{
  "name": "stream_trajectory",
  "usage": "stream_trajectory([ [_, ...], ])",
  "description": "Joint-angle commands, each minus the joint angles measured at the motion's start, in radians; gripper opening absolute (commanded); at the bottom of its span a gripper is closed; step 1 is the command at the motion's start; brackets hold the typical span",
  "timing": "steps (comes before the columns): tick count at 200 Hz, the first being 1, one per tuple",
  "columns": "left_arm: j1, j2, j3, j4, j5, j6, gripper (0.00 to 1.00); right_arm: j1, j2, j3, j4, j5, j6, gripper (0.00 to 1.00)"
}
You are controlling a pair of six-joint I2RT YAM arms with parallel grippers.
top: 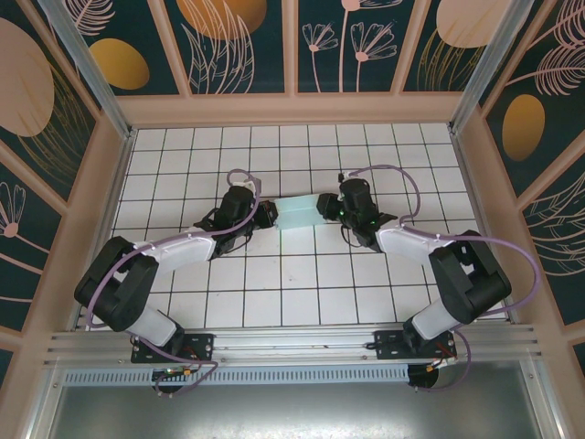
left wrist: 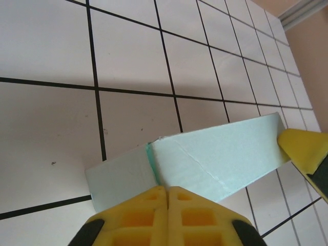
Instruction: Fold the paper box
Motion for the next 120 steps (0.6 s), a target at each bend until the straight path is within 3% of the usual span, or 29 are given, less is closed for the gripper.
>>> stream_trajectory([
  [1,-0.010,0.095,-0.064,-0.213,0.035,0.013,0.00,0.013,0.040,-0.022,-0.084,-0.062,-0.001,0.15],
  [21,-0.011,0.106,-0.061,-0.216,0.033,0.014,0.00,0.016,0.037,-0.023,-0.084,-0.061,-0.003,0.00],
  [55,-0.010,0.099,-0.049,-0.211,0.027,0.013,0.00,0.018,0.018,0.000,-0.095,-0.056,-0.011,0.00],
  [66,-0.011,0.091,-0.034,-0.215,0.019,0.014,0.13,0.016,0.011,0.015,-0.103,-0.053,-0.020,0.00],
  [82,-0.010,0.070,-0.004,-0.227,0.004,0.020,0.32,0.015,-0.004,0.042,-0.117,-0.040,-0.034,0.21],
  [120,-0.010,0.025,0.101,-0.262,-0.048,0.038,0.60,0.002,-0.045,0.096,-0.128,-0.022,-0.062,0.47],
])
